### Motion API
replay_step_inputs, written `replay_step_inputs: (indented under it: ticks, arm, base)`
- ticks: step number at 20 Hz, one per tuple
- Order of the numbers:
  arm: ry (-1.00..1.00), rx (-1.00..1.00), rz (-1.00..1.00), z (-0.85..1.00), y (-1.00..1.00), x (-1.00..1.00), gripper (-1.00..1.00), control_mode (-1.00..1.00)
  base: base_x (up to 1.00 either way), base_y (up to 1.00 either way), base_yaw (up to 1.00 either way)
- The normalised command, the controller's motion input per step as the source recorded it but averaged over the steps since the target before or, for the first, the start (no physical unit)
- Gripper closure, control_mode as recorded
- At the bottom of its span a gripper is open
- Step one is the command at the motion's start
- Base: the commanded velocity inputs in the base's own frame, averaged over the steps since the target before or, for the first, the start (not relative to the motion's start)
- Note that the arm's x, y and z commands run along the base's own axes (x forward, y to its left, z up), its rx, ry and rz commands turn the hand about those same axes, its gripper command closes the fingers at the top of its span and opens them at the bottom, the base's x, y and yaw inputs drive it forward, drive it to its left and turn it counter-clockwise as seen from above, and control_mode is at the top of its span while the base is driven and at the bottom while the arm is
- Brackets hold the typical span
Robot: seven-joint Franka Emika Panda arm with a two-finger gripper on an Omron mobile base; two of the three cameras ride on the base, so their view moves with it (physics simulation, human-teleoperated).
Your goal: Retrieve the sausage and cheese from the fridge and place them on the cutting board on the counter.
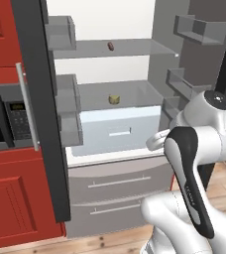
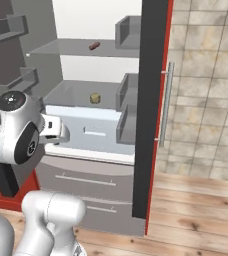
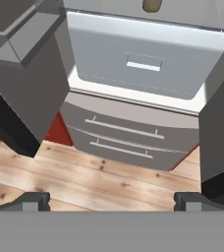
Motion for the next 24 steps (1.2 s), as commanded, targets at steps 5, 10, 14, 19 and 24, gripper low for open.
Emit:
replay_step_inputs:
  ticks: [5, 10, 14, 19, 24]
  arm:
    - [0.0, 0.0, 0.0, 0.0, 0.0, 0.0, -1.0, 1.0]
    - [0.0, 0.0, 0.0, 0.0, 0.0, 0.0, -1.0, 1.0]
    - [0.0, 0.0, 0.0, 0.0, 0.0, 0.0, -1.0, 1.0]
    - [0.0, 0.0, 0.0, 0.0, 0.0, 0.0, -1.0, 1.0]
    - [0.0, 0.0, 0.0, 0.0, 0.0, 0.0, -1.0, 1.0]
  base:
    - [0.27, 0.0, 0.0]
    - [0.61, 0.22, 0.0]
    - [0.71, 0.32, 0.0]
    - [0.36, 0.27, 0.0]
    - [0.04, 0.04, 0.0]
